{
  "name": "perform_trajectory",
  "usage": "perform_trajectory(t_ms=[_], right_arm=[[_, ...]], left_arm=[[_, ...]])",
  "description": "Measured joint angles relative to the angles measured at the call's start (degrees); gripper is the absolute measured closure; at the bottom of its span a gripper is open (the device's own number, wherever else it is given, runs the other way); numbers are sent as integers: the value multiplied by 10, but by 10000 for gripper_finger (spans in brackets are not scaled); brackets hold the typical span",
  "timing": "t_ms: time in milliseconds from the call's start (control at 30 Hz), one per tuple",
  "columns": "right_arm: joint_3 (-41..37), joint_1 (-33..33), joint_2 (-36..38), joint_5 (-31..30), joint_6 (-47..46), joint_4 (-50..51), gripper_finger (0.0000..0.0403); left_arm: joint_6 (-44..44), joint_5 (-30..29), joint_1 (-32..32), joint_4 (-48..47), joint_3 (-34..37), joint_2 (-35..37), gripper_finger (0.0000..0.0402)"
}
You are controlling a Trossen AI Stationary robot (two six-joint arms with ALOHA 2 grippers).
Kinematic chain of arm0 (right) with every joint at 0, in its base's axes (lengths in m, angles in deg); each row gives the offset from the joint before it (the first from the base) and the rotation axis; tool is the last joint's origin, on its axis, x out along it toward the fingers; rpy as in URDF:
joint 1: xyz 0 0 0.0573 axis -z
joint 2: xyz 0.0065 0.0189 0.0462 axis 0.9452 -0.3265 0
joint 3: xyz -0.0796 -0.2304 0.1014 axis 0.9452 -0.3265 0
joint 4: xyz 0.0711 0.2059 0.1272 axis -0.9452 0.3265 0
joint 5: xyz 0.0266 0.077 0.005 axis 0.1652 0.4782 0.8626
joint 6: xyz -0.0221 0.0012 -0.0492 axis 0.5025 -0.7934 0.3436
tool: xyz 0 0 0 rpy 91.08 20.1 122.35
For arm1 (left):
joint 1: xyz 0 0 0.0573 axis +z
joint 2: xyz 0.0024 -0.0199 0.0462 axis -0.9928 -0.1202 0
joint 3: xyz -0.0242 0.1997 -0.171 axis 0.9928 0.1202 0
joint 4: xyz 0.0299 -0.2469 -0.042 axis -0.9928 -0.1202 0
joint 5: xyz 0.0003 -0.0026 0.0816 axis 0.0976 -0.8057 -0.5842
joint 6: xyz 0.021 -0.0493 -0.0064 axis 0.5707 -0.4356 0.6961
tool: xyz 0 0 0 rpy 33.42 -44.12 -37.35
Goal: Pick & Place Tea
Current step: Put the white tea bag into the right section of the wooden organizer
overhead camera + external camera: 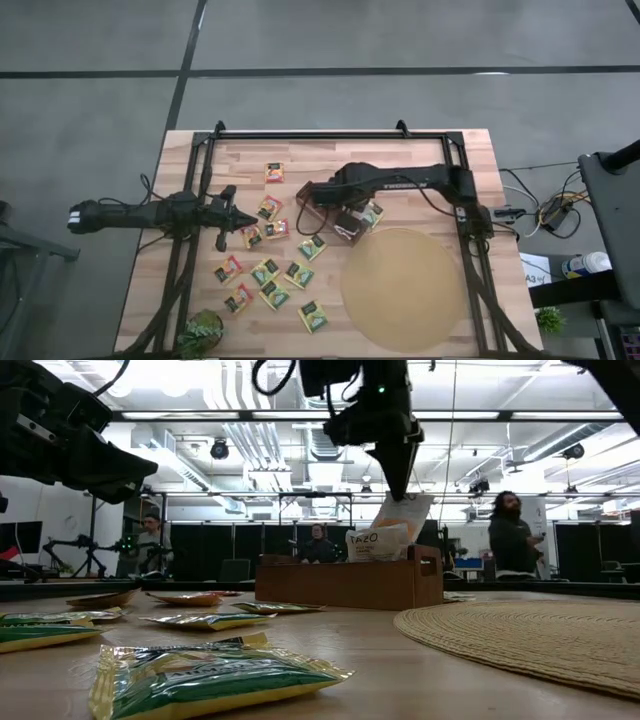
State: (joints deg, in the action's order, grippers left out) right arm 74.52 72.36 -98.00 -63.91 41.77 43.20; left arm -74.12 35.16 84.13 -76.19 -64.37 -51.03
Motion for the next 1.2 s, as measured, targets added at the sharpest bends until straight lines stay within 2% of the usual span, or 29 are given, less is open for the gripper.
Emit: perform_trajectory(t_ms=[267,667,1200], right_arm=[[8,0,-30,7,17,0,395],[-17,0,-32,16,32,-1,395],[-36,1,-33,37,3,-16,394]], left_arm=[[0,0,0,0,0,0,402],[0,0,0,0,0,0,402],[0,0,0,0,0,0,402]])
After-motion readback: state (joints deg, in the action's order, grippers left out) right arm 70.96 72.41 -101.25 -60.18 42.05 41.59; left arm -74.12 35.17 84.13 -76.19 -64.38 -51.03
